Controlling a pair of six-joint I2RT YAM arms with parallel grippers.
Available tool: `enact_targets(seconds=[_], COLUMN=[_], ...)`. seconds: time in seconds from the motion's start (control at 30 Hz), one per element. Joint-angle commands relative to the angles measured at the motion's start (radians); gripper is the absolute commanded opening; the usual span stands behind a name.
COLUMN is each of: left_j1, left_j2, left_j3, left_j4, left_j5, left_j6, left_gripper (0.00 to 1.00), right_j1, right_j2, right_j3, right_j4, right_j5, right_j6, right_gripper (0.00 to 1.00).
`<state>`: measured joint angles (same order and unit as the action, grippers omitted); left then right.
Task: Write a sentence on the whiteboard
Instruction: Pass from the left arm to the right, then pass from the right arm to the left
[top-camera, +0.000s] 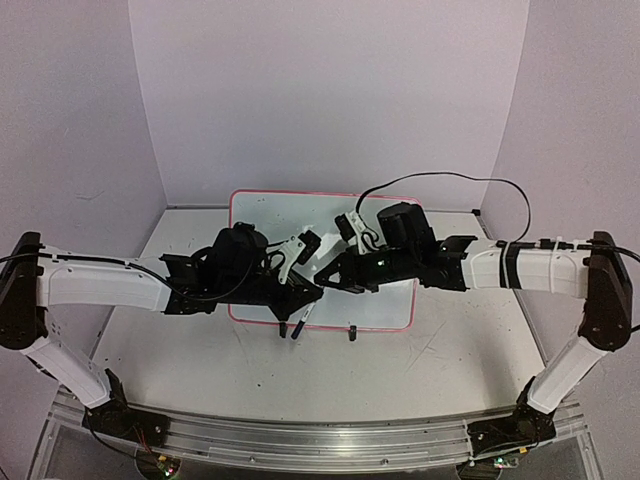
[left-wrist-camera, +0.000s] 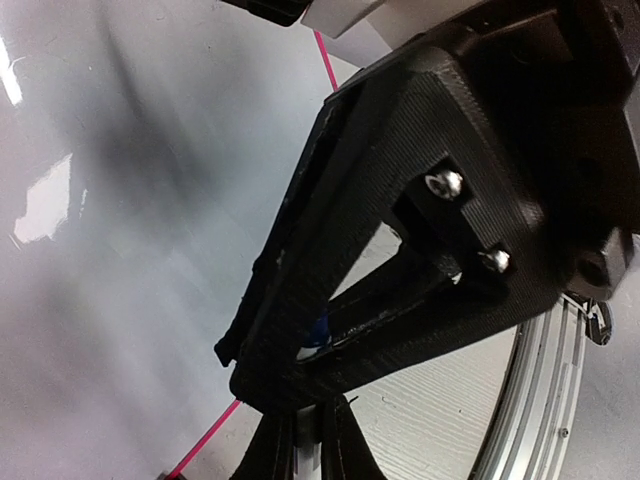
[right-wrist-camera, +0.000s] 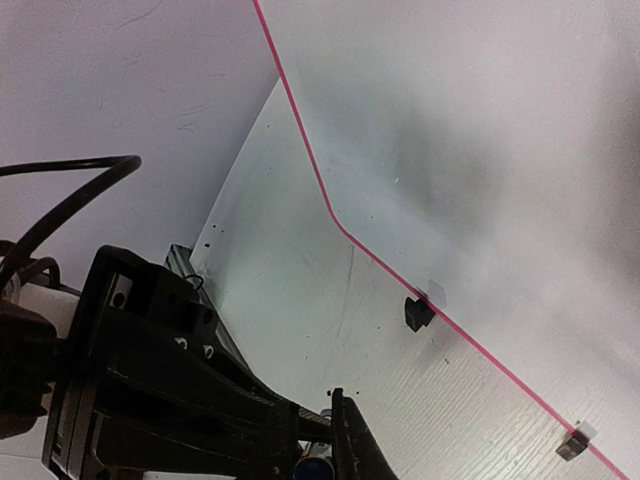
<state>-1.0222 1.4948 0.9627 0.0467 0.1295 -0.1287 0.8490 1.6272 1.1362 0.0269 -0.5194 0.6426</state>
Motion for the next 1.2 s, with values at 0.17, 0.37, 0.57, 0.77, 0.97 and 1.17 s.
enact_targets(seconds=[0.17,0.37,0.57,0.77,0.97,1.17], left_j1=[-0.002,0.006,0.007,0.007,0.006,0.006], left_j2=[-0.039,-0.099,-0.1,-0.111,-0.09,-0.091], left_j3=[0.009,-0.12,-0.151,-0.132,-0.098,-0.09], left_j4=[0.048,0.107,0.173,0.186,0.189,0.19], left_j5=[-0.102,0.072,0.196,0.153,0.191,0.214], left_j6=[-0.121,-0.23,-0.25,-0.212,-0.18,-0.155], left_gripper=[0.62,0.85,0.66,0.6,0.37,0.23], right_j1=[-0.019,-0.101,-0.114,-0.115,-0.116,-0.115], right_j2=[-0.127,-0.254,-0.29,-0.266,-0.249,-0.234], right_j3=[-0.075,-0.129,-0.116,-0.097,-0.104,-0.101], right_j4=[0.118,0.133,0.135,0.139,0.16,0.173], right_j5=[0.05,-0.033,-0.123,-0.194,-0.211,-0.221], right_j6=[0.021,0.005,0.013,0.026,0.044,0.05], right_gripper=[0.0,0.0,0.0,0.0,0.0,0.0])
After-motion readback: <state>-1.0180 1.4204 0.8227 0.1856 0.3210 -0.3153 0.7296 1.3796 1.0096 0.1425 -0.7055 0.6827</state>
